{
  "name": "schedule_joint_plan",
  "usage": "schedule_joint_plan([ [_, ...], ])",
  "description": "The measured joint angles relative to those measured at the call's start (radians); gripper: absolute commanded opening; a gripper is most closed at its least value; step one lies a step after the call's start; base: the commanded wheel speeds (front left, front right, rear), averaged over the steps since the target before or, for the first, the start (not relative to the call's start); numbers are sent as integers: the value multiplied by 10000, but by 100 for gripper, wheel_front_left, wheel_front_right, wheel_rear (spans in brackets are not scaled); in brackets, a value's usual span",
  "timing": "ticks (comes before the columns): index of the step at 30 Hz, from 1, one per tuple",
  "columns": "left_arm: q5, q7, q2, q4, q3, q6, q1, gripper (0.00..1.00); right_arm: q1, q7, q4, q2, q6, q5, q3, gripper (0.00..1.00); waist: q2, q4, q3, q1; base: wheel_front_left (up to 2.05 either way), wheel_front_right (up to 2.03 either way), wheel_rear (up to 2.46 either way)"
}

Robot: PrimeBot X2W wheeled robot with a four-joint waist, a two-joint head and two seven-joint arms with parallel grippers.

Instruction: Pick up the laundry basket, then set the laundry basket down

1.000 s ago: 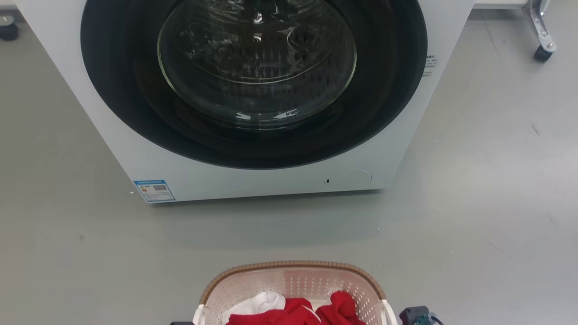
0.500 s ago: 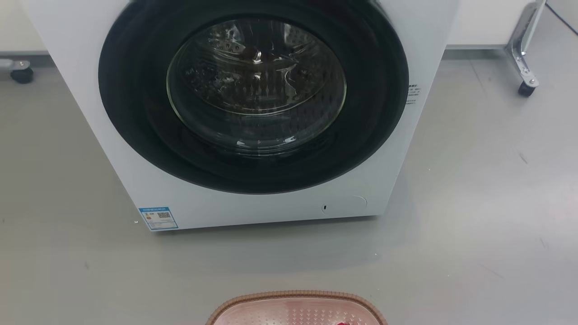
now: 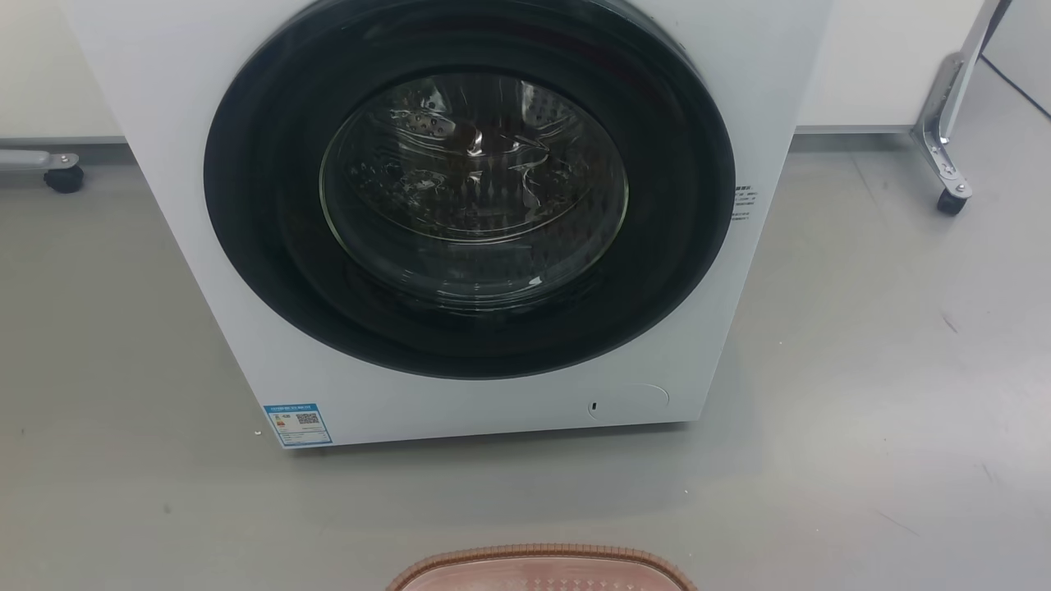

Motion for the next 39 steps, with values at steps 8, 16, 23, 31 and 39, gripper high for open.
schedule_joint_plan([
  [8, -86, 31, 19, 46, -81, 77, -3, 0, 162, -2, -151, -27, -13, 173, 198, 0, 1, 3, -47, 0, 0, 0, 0],
  [16, -167, 33, 29, 56, -171, 79, -19, 0, 161, -13, -226, -36, -90, 347, 343, 0, 1, 7, -58, 0, 0, 0, 0],
  [23, -253, 31, 61, 73, -234, 88, -22, 0, 161, -63, -313, -52, -104, 447, 449, 0, 1, 5, -54, 1, 0, 0, 0],
  [31, -395, 29, 67, 69, -345, 92, -29, 0, 154, -115, -318, -65, -134, 614, 562, 0, 1, 1, 43, 0, 0, 0, 0],
  [39, -518, 23, 81, 46, -399, 165, -303, 0, -161, -259, -313, -71, -178, 696, 571, 0, 1, 24, 443, 1, 0, 0, 0],
])
